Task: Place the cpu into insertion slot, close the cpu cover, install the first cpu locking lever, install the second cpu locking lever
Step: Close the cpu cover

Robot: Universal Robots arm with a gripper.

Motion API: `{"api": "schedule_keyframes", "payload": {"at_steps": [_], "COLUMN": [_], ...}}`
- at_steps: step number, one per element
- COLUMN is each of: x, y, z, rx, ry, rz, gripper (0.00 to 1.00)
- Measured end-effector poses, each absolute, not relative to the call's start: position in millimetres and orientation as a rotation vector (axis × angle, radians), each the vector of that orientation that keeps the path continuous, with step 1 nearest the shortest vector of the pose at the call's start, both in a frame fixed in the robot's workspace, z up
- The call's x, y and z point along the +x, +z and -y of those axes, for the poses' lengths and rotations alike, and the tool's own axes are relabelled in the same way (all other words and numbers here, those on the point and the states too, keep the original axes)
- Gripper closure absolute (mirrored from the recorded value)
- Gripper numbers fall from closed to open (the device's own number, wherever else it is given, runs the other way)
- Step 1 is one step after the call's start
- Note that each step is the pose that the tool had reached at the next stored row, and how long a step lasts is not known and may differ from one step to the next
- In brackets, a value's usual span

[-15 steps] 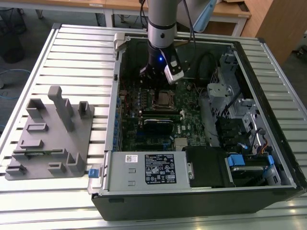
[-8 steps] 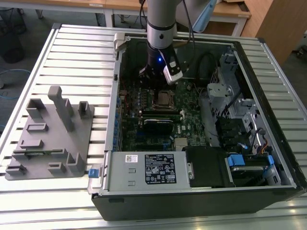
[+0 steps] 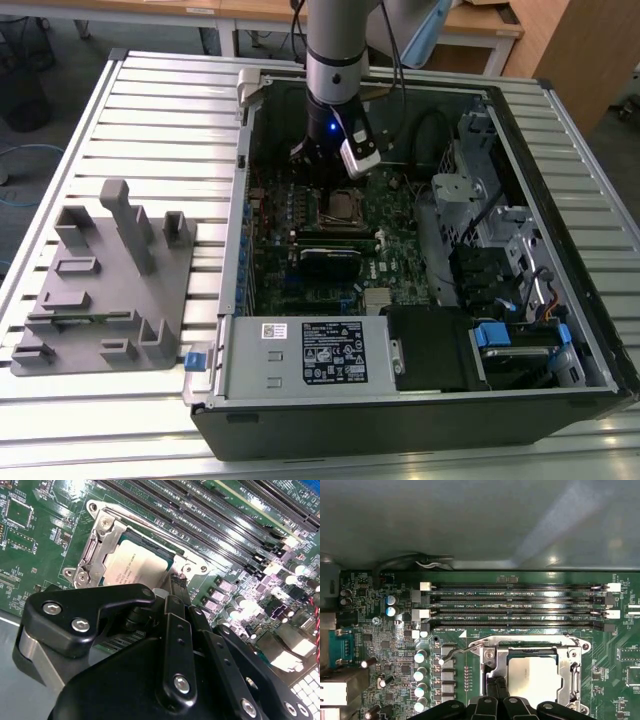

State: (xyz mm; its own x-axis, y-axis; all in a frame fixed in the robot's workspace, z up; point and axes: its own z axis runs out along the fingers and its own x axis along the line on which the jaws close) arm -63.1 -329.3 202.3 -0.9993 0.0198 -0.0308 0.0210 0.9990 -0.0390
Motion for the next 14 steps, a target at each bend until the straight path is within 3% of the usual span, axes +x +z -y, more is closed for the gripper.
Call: {"api": "schedule_keyframes", "payload": {"at_steps": [14], "x": [-63.4], "y": [197.9], "z": [329.3], "rx": [0.032], "ry": [-0.066], "rz": [-3.11], "gripper": [0.89]}}
